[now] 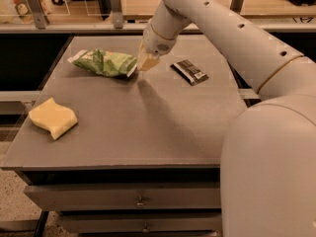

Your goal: Pick green jalapeno chip bag

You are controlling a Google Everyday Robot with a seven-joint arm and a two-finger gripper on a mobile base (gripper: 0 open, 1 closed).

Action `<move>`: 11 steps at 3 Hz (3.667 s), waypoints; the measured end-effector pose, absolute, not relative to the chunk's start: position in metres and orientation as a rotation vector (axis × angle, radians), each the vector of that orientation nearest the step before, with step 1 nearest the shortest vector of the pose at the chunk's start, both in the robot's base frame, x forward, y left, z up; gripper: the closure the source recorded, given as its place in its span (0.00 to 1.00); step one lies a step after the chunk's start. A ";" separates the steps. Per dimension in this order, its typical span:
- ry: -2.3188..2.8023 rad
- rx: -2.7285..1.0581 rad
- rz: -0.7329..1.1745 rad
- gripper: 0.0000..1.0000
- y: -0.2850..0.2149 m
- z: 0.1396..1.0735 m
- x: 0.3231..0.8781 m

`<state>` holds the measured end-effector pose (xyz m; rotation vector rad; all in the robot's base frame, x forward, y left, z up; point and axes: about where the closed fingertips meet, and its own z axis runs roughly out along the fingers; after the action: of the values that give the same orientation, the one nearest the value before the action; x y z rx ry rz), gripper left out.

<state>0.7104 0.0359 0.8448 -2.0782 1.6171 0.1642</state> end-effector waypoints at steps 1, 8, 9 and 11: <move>1.608 -2.047 0.164 1.00 0.033 0.854 0.712; 1.534 -2.001 0.199 0.16 0.048 0.866 0.714; 1.523 -1.994 0.208 0.40 0.052 0.870 0.713; 1.502 -1.993 0.251 0.43 0.064 0.867 0.705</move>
Offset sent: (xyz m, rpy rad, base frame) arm 0.0139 -0.0090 0.0365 0.1060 -0.0952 -0.0262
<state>0.7054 0.0636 0.8666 -1.9928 1.5019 0.2507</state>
